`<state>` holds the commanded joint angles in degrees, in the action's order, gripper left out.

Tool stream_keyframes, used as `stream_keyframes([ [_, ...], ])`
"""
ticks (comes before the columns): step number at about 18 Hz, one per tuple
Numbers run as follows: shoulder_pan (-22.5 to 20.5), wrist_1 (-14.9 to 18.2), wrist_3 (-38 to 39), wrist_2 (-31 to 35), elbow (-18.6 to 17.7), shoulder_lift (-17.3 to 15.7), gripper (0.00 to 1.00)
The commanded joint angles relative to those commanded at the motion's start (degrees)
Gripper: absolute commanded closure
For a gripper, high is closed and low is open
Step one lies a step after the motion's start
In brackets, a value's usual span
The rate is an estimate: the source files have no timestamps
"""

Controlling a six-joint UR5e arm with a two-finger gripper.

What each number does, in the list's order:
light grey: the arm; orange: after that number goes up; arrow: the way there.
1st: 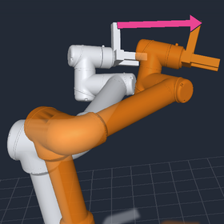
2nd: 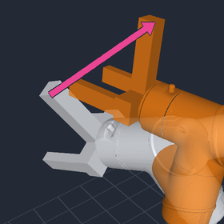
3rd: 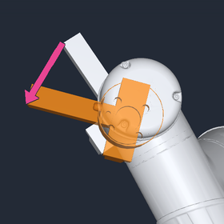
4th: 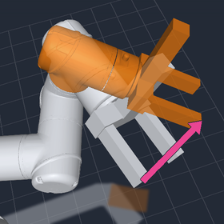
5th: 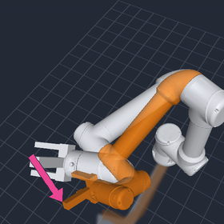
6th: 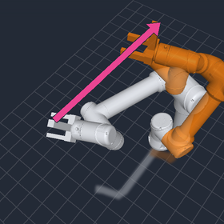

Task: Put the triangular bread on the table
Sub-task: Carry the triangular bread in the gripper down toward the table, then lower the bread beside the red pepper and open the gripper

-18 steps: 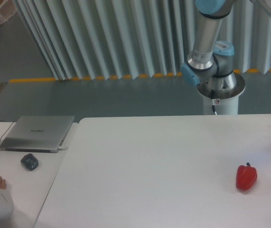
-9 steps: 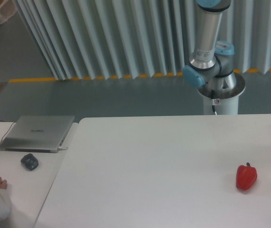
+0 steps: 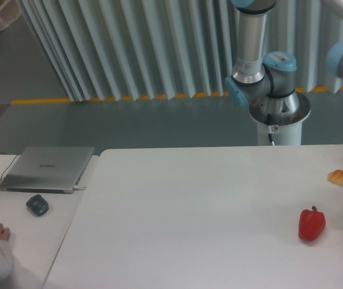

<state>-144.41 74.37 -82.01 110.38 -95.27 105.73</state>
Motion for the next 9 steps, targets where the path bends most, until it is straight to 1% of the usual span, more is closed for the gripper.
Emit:
stream_keyframes([
  [1,0.6,-1.5,2.1,0.0,-0.2,0.5,1.00],
  [2,1.1,-1.9,3.5,-0.1,0.0,0.9,1.00],
  [3,1.7,-1.9,5.4,-0.3,0.6,1.4,0.97],
  [4,2.6,-2.1,9.0,-1.6,1.7,2.2,0.64],
  [5,3.1,-2.4,11.1,-2.6,2.1,2.6,0.47],
  [6,3.2,-2.7,11.5,-3.8,2.5,2.7,0.22],
  [7,3.3,-3.4,11.4,-4.9,2.7,2.7,0.00],
  [9,3.3,-3.9,11.1,-5.4,3.1,2.6,0.00],
])
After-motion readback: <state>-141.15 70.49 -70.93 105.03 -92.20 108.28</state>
